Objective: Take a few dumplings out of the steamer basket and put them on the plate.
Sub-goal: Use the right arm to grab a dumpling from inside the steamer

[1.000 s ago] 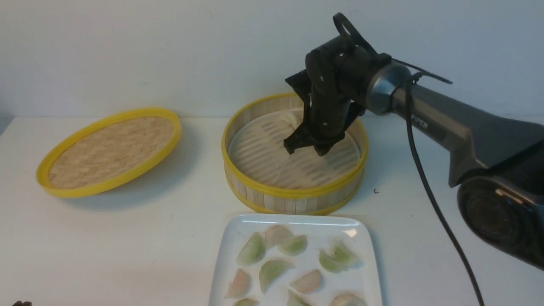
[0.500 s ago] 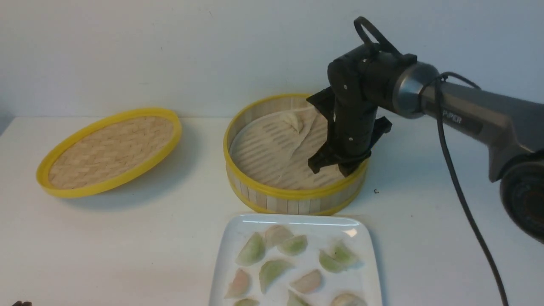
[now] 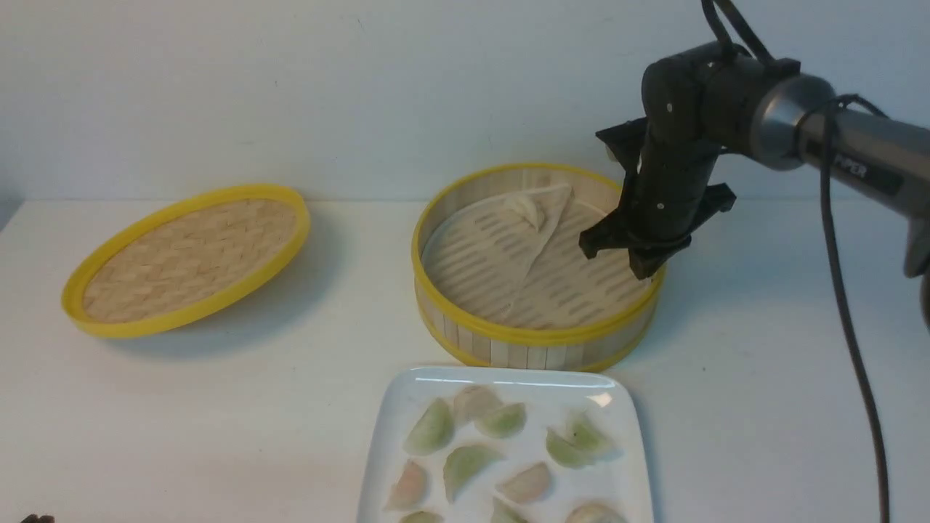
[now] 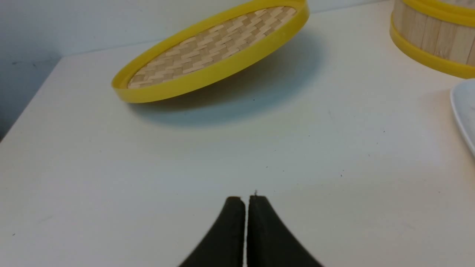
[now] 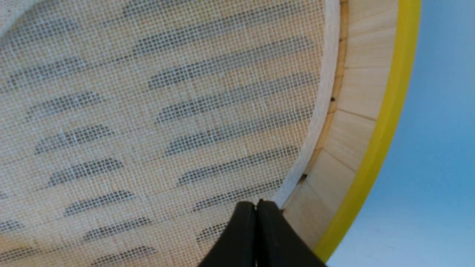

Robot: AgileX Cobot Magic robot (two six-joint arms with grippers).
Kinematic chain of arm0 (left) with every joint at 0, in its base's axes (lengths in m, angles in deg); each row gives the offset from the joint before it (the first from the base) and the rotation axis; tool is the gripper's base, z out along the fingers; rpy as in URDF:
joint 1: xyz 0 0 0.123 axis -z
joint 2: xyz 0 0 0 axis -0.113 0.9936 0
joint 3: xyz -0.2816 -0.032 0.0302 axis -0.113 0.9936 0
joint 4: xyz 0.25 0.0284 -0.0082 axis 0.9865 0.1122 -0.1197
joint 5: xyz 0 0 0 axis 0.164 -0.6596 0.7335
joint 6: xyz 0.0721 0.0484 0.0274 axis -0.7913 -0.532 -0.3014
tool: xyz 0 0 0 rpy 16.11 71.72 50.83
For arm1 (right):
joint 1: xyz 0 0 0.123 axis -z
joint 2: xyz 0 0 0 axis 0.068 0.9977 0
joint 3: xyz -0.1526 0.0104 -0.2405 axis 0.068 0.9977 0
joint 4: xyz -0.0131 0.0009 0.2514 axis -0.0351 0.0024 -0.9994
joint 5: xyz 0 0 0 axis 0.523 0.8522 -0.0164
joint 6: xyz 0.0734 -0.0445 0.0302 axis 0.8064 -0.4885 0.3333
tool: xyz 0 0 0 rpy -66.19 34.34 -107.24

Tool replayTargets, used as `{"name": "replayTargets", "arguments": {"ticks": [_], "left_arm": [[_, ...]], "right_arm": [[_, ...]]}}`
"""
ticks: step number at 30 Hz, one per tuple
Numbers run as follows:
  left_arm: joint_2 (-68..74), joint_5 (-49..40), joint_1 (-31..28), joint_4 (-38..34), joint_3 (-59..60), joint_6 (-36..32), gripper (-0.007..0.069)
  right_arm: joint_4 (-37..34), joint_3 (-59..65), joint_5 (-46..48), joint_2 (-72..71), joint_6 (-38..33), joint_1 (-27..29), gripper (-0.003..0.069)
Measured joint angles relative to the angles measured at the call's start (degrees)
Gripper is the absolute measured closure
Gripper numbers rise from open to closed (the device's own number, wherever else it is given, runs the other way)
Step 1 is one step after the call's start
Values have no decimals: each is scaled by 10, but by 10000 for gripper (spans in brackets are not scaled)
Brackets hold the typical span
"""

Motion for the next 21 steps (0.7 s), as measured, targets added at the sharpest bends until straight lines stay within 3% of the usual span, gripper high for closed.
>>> {"name": "replayTargets", "arguments": {"ticks": [5, 11, 15, 21], "left_arm": [[0, 0, 0, 0, 0, 0, 631], [0, 0, 0, 0, 0, 0, 631], [0, 0, 0, 0, 0, 0, 631], [0, 0, 0, 0, 0, 0, 631]], "right_arm": [[-65, -31, -38, 0, -37, -1, 673], [-153, -56, -157, 7, -77, -17, 648], [-151, -60, -218, 28, -93, -28, 559], [-106, -60, -251, 61, -97, -29, 367]]}}
